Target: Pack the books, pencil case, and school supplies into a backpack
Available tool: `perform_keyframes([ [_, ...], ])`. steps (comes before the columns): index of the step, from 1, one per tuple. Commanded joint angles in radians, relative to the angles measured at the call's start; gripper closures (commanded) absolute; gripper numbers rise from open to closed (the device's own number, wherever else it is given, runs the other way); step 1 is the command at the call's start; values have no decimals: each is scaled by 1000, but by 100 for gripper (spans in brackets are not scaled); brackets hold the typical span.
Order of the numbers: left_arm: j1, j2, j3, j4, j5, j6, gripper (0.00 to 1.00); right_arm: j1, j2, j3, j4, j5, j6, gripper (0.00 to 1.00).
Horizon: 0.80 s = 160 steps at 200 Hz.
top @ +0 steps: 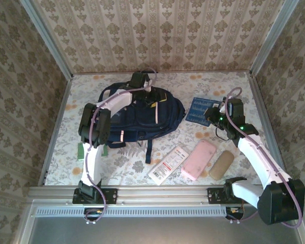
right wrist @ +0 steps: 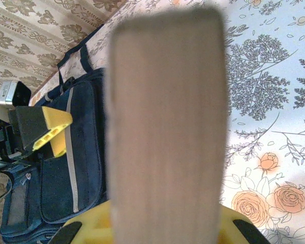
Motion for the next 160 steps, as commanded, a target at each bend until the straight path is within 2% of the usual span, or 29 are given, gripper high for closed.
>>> perform_keyframes([
  [1,-24,15,26,-38,13,2,45,1,-1,22,32,-21,2,100],
  [44,-30,23,-28,-38,-21,-13,57,-4,-10,30,26,-20,9,100],
  [65,-28,34,-30,-68,-40,22,61,-4,-15,32,23,-27,14,100],
  [93,-25,81,48,-176,-34,113,87,-5,-26,29,23,-29,19,100],
  [110,-25,81,130,-263,-20,186,100,-4,-36,35,11,-28,14,100],
  [160,-22,-57,352,-495,-3,343,100,-4,-52,56,-2,-35,28,100],
])
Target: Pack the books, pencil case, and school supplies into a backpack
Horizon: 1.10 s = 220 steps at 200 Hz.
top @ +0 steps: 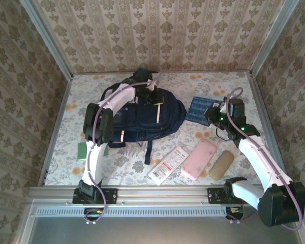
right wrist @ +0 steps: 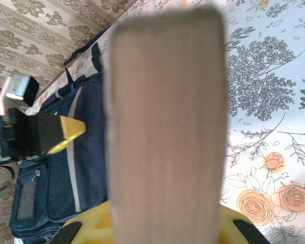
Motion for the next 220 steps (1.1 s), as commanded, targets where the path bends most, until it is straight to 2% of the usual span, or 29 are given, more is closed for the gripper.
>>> perform_keyframes([
  [1,-5,-122,108,-159,46,130,100,-2,-27,50,8,-23,28,100],
  [25,14,-211,128,-211,66,156,100,1,-25,69,8,-35,89,100],
  [63,46,-328,86,-227,199,155,100,38,-1,137,3,-97,142,100],
  [66,73,-335,85,-230,209,155,100,41,5,145,-1,-102,144,100],
  [83,99,-367,80,-239,266,160,100,56,37,174,4,-172,159,100],
  [143,139,-445,22,-145,451,110,100,198,136,144,220,-291,235,100],
  [183,164,-461,52,-109,478,75,100,240,251,124,328,-235,331,100],
  [210,168,-475,36,-57,504,40,100,273,378,142,473,-271,402,100],
  [220,169,-475,37,-52,509,36,100,295,418,175,473,-283,395,100],
])
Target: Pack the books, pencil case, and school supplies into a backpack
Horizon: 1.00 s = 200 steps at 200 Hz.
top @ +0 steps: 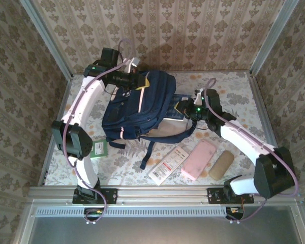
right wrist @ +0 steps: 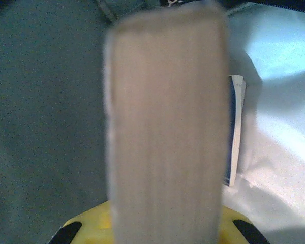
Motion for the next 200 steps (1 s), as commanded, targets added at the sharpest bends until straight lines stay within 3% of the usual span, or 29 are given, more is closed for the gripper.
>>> perform_keyframes([
  [1,0,-99,37,145,145,-33,100,45,92,47,142,-44,62,100],
  [42,1,-116,9,233,163,-81,100,132,238,170,101,34,57,100],
  [51,1,-124,0,258,166,-92,100,150,281,205,86,66,76,95],
  [92,1,-134,-16,325,163,-128,100,220,520,433,53,121,129,92],
  [105,2,-137,-29,354,156,-144,100,230,593,498,36,121,133,80],
  [121,8,-134,-43,396,148,-170,100,234,641,537,33,121,140,52],
  [140,22,-134,-60,440,140,-198,100,233,607,523,0,163,74,34],
  [164,59,-157,-109,508,120,-239,100,233,518,518,-134,253,-74,23],
  [200,108,-196,-205,604,83,-292,100,233,373,518,-364,430,-282,20],
])
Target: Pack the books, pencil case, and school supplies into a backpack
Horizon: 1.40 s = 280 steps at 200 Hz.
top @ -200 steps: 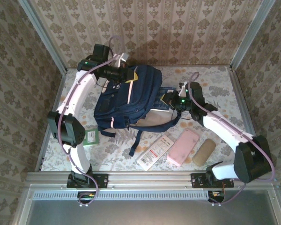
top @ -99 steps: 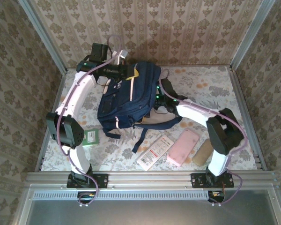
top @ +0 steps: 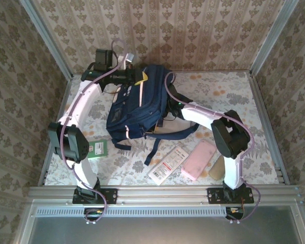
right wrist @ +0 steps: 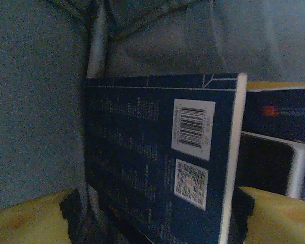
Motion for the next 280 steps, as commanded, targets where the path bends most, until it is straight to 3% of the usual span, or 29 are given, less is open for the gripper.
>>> perform_keyframes([
  [1,42,-108,-13,240,30,-51,100,12,-150,20,-186,163,-200,20],
  [31,47,-138,-73,249,-2,-33,100,3,-258,-1,-331,250,-314,22],
  [75,37,-165,-158,214,-82,29,100,0,-422,-73,-534,344,-338,22],
  [99,-4,-139,-153,121,-187,133,95,1,-498,-149,-569,231,-356,21],
  [120,-32,-28,-89,65,-195,186,90,12,-552,-214,-582,83,-351,21],
  [162,-60,148,38,34,-240,205,87,196,-592,-305,-650,40,-379,23],
  [181,-78,191,63,9,-224,188,68,292,-595,-349,-661,61,-349,23],
  [210,-112,82,-75,38,-300,199,46,390,-627,-434,-617,62,-261,20],
  [251,-115,-167,-336,103,-337,156,41,477,-637,-594,-469,46,-108,18],
  [280,-160,-336,-538,181,-337,106,38,496,-605,-656,-464,127,-83,17],
])
